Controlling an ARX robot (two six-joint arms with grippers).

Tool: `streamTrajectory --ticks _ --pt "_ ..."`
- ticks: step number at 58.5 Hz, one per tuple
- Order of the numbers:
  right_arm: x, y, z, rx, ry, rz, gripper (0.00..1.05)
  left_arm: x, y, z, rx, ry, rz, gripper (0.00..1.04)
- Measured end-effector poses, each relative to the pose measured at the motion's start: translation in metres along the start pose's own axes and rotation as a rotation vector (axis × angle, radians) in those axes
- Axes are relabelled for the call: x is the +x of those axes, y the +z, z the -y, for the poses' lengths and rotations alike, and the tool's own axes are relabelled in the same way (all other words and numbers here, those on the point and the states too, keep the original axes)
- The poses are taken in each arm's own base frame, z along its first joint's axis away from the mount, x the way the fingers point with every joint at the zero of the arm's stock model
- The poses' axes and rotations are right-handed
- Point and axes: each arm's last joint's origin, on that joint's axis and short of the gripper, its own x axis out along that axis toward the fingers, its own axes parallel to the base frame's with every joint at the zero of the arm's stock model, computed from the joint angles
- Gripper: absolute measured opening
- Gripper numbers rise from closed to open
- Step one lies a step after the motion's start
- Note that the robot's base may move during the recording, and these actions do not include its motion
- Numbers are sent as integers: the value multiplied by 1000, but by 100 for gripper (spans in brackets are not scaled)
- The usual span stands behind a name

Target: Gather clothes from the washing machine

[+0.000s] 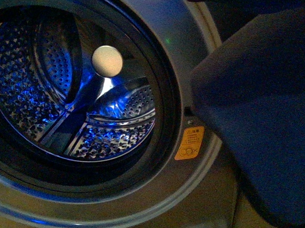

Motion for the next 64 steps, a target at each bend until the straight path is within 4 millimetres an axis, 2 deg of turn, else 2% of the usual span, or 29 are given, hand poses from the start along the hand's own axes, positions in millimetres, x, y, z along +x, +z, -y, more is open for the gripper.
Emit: streamTrajectory --ticks 22,32,40,43,49,64 --pt "11 20 5 -41 95 12 97 0 0 0 0 1 -1 7" --pt "18 6 6 42 80 -57 97 0 0 0 0 1 -1 7" --pt "51 5 31 10 49 -44 97 0 0 0 0 1 -1 7" --pt "56 -1 37 11 26 -64 97 0 0 0 0 1 -1 7" --pt "58 -12 45 26 -5 -112 97 0 0 0 0 1 -1 7" --pt "63 -17 51 34 2 -138 97 0 0 0 0 2 -1 7"
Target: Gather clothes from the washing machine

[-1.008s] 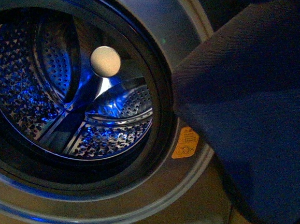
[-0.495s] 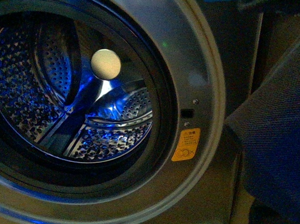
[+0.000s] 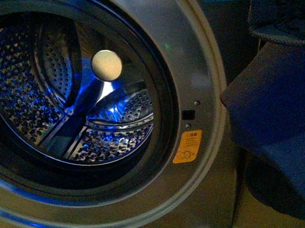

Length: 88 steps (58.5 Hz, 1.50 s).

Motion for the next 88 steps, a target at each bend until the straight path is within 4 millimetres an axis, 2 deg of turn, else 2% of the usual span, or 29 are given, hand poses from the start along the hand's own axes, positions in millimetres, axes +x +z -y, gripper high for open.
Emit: streamTrajectory --ticks 19,24,29,39,54,63,66,70,74,88 --pt "3 -2 -6 26 64 -17 97 0 0 0 0 0 0 7" --pt "6 -5 -14 57 132 -31 97 0 0 0 0 0 0 7" --pt "16 -15 -37 139 259 -63 97 0 0 0 0 0 0 7" --pt "20 -24 -54 185 303 -102 96 0 0 0 0 0 0 7" --pt "24 -37 -57 185 250 -117 58 0 0 0 0 1 -1 7" --pt "25 -36 -58 179 236 -108 37 0 0 0 0 1 0 7" --pt "25 -34 -57 172 226 -96 25 0 0 0 0 1 0 7" --pt "26 -27 -54 152 204 -70 11 0 0 0 0 1 0 21" --pt "29 -20 -49 130 181 -45 3 0 0 0 0 1 1 31" --pt "42 15 -19 28 70 44 3 0 0 0 0 1 1 67"
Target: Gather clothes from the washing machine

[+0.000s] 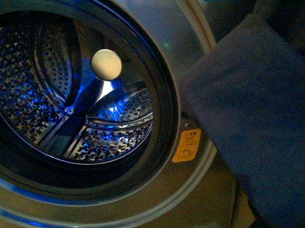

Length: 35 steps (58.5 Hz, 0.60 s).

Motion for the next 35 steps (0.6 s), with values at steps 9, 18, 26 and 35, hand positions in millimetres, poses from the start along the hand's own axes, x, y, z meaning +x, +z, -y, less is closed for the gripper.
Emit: streamTrajectory --ticks 9,18,26,35 --pt "8 45 35 -134 -97 74 3 0 0 0 0 0 0 100" --pt "10 83 66 -241 -175 123 3 0 1 0 1 0 2 98" --pt "8 126 88 -343 -232 177 3 -1 2 0 2 1 6 98" --pt "1 172 106 -450 -290 218 3 -1 2 0 2 1 7 98"
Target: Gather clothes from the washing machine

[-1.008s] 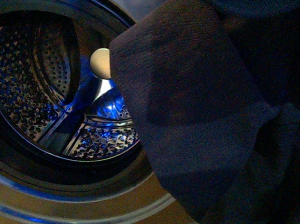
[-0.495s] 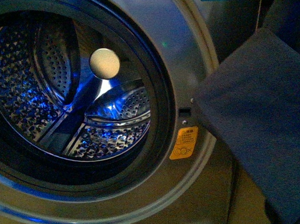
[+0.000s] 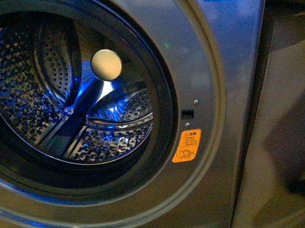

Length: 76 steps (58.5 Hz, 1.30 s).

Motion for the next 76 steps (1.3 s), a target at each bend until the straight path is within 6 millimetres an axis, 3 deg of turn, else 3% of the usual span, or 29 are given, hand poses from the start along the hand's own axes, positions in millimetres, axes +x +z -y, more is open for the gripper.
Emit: streamTrajectory --ticks 5,12,18,25,30,42,54,63,69,76 --pt "3 20 23 -75 -50 6 3 0 0 0 0 0 0 98" --pt "4 52 85 -177 -208 -58 3 0 0 0 0 0 1 98" --pt "-9 64 137 -166 -345 -224 3 0 0 0 0 0 1 98" --pt "-46 34 178 -51 -443 -440 3 0 0 0 0 0 1 98" --pt "-89 -17 198 110 -520 -642 4 0 0 0 0 0 1 98" --pt "-171 -109 198 403 -664 -988 41 0 0 0 0 0 1 98" --pt "-216 -163 185 423 -689 -1168 75 0 0 0 0 0 1 98" --pt "-236 -190 168 460 -670 -1263 99 0 1 0 0 0 1 98" --pt "-239 -200 158 504 -641 -1275 97 0 1 0 0 0 1 98" --pt "-217 -190 154 502 -591 -1193 97 -1 1 0 1 1 3 98"
